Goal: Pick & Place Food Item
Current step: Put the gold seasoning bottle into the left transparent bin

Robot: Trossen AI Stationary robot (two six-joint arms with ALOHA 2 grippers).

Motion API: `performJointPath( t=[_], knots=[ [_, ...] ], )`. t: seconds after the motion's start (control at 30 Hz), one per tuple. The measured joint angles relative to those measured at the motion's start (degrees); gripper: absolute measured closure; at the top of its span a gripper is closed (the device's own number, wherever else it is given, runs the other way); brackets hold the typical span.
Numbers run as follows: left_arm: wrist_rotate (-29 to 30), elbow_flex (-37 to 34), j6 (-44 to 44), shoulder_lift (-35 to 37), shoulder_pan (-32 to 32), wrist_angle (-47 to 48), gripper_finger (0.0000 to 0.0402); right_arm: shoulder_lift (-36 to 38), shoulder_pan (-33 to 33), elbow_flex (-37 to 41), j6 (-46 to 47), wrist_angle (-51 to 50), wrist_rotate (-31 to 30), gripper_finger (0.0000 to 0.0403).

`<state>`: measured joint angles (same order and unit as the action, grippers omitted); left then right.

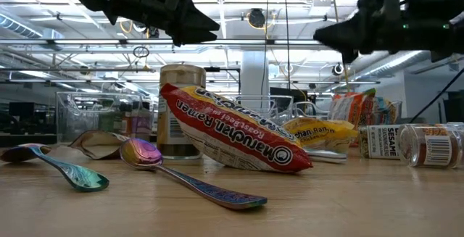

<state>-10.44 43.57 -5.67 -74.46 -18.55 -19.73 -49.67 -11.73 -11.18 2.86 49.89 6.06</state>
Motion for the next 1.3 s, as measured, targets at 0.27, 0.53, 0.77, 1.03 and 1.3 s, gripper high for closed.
performJointPath(
  t=[0.27,0.53,0.77,1.03,1.3],
  knots=[
    [0.0,0.0,0.0,0.0,0.0,-0.02,0.0128,-0.96,4.02,0.33,-4.05,6.72,0.13,0.0334],
    [0.0,0.0,-0.02,0.0,0.0,0.02,0.0128,-3.65,7.63,0.33,5.13,2.82,0.12,0.0334],
    [0.0,0.0,-0.03,0.0,0.0,0.03,0.0128,-8.38,13.32,0.33,9.96,0.44,-0.01,0.0334],
    [0.0,0.0,-0.04,0.0,0.0,0.04,0.0128,-14.85,21.07,0.33,12.82,5.58,-9.53,0.0334],
    [0.0,0.0,-0.04,0.0,0.0,0.02,0.0128,-19.07,25.5,0.33,13.0,10.35,-16.6,0.0334]
  ],
)
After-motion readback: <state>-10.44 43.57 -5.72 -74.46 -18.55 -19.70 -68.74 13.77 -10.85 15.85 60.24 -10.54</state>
